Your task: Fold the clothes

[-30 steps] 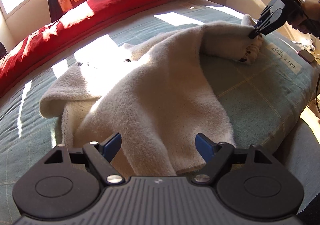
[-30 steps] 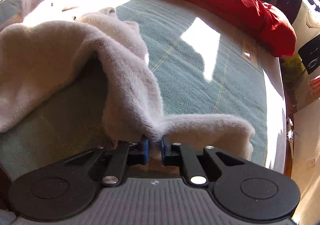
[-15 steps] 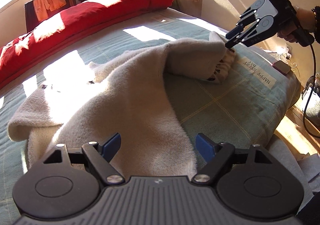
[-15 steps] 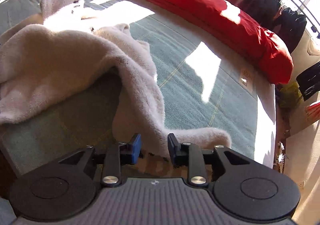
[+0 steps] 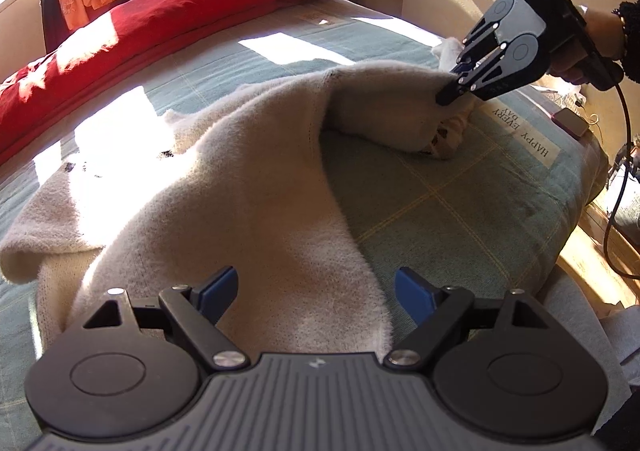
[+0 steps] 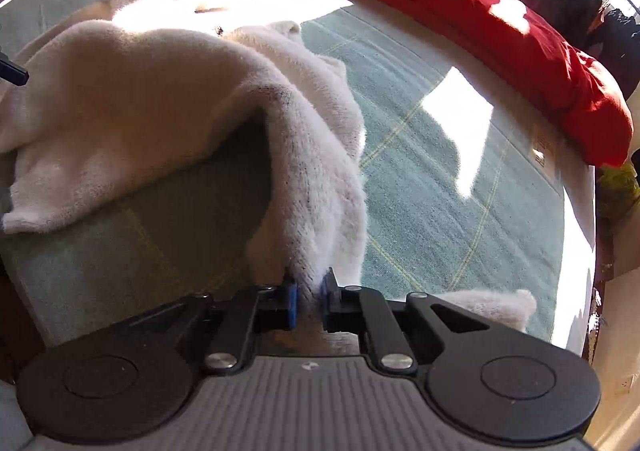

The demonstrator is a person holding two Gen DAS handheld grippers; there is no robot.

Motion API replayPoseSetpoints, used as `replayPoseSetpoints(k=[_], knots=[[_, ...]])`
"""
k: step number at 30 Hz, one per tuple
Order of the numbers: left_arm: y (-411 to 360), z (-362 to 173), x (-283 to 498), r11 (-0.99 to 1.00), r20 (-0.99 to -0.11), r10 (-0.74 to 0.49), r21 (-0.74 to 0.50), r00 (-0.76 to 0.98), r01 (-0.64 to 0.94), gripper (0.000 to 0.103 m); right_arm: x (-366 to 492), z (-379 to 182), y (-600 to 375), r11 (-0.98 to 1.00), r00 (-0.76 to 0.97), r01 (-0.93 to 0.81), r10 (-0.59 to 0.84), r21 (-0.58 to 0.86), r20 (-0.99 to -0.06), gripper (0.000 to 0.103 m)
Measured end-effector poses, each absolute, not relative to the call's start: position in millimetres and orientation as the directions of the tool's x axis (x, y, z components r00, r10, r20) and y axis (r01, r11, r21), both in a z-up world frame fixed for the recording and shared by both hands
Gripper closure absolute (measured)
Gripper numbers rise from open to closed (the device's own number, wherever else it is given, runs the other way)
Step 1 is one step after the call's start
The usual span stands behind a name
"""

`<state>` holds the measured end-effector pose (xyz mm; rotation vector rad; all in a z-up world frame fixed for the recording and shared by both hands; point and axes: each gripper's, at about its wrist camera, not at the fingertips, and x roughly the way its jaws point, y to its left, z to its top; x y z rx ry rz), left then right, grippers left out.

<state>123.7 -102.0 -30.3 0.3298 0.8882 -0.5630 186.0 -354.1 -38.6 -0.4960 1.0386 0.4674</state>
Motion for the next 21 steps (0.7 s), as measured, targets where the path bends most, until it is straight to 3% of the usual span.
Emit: replayPoseSetpoints(k=[5, 9, 12, 16, 18, 21], knots=[[-98, -24, 112, 0.808, -0.786, -0.346, 0.027, 0.512, 0.588, 0.017, 147, -43, -318, 0.802, 0.353, -0.594, 0.186, -0.066, -0.917, 0.089], [-95, -18, 100, 0.811, -0.779, -0.34, 0.041, 0.527, 0.583, 0.017, 129, -67, -294, 0.809, 0.292, -0.588, 0.227, 0.013, -0.929, 0.077], [-91, -12, 92, 0.816, -0.772, -0.334, 0.049, 0.54, 0.575, 0.017, 114, -80, -280, 0.8, 0.254, -0.6, 0.226, 0.03, -0.941, 0.077], [-85, -9, 85, 0.823, -0.769, -0.327, 0.053, 0.549, 0.565, 0.017, 98, -64, -288, 0.82, 0.304, -0.572, 0.229, 0.015, -0.925, 0.073], [-84, -9, 83, 0.826, -0.769, -0.325, 0.051, 0.55, 0.561, 0.017, 96, -48, -305, 0.853, 0.36, -0.522, 0.217, -0.003, -0.907, 0.061], [-86, -10, 80, 0.824, -0.768, -0.334, 0.043, 0.546, 0.565, 0.017, 99, -32, -336, 0.909, 0.426, -0.418, 0.186, -0.011, -0.885, 0.059]])
